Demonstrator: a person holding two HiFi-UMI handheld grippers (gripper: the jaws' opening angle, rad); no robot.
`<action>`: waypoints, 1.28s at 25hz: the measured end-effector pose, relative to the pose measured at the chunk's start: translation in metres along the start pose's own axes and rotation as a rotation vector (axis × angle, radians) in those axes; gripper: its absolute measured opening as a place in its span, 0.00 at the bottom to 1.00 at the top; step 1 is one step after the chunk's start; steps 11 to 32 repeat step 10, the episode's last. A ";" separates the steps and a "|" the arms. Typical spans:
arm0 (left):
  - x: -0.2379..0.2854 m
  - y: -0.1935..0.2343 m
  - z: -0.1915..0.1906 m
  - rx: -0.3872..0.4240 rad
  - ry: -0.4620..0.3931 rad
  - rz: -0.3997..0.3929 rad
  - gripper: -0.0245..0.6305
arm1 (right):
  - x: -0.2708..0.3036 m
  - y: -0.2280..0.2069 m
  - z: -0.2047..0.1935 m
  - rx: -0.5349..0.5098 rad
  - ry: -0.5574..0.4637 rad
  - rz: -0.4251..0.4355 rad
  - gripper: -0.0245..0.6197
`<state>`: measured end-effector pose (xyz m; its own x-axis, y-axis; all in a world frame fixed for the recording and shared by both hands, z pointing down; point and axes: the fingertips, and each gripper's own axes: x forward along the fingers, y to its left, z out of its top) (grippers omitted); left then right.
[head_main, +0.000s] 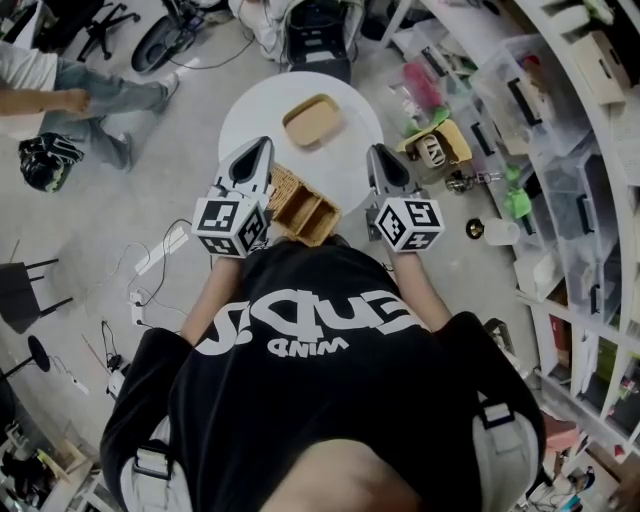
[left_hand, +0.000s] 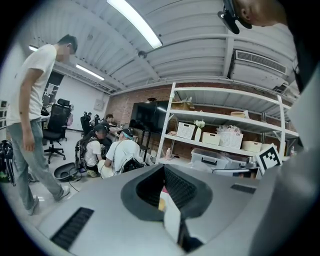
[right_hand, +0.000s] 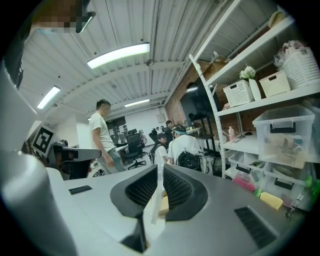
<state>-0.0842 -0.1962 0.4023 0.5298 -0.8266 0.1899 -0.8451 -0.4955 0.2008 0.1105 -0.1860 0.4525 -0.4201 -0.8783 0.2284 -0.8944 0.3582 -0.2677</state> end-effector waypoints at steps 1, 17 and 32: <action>0.000 0.001 0.000 -0.001 0.001 0.000 0.04 | 0.001 0.000 0.000 0.001 0.001 0.002 0.09; 0.004 0.008 -0.003 -0.007 0.011 0.003 0.04 | 0.014 0.002 0.001 0.004 0.007 0.023 0.09; 0.004 0.008 -0.003 -0.007 0.011 0.003 0.04 | 0.014 0.002 0.001 0.004 0.007 0.023 0.09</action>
